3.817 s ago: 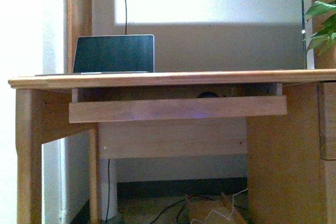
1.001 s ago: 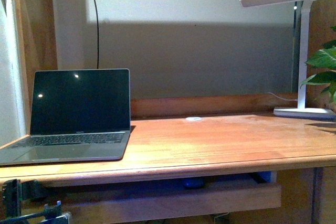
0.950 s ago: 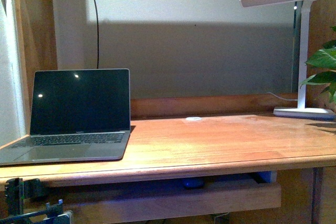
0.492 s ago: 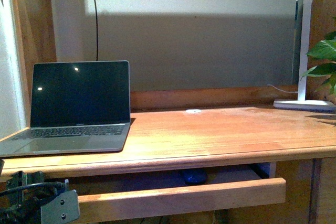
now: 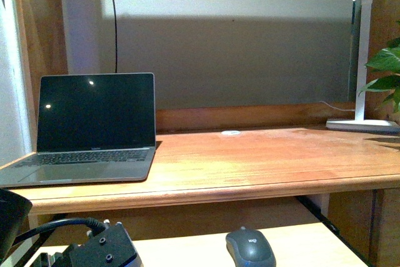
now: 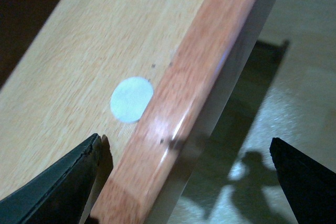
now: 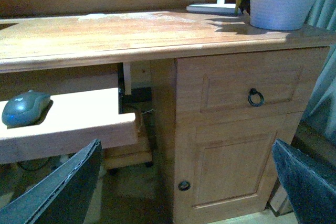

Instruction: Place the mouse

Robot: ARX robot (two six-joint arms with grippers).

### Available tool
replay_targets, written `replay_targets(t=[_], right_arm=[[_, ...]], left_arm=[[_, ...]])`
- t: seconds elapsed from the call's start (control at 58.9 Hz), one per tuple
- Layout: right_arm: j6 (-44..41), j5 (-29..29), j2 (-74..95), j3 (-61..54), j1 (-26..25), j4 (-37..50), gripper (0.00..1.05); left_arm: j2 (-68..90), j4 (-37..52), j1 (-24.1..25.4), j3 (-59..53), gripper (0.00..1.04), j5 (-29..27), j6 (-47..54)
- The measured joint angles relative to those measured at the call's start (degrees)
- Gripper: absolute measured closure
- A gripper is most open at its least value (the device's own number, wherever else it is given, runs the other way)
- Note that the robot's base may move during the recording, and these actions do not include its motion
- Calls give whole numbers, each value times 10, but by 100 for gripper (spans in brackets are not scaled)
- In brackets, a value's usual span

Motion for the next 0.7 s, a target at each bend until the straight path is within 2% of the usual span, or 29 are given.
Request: replay_targets(t=[0.136,0.271,0.339,0.407,0.56,0.696], right_arm=[[0,0,0,0,0,0,7],[0,0,0,0,0,0,7],[0,0,0,0,0,0,7],[0,0,0,0,0,0,7],[0,0,0,0,0,0,7],[0,0,0,0,0,0,7]], left_arm=[[-32,18,-20,-22,8,19,-111],[-67,87,-29,-55,8,-7,-288],[-95,120,-31,-72,8,-59,-369],[-130,151,-33,-86,8,-117,-403],[-226,205,-53,-125,8,-248,-418],[-334,187,-82,-180,8,-353,-417]])
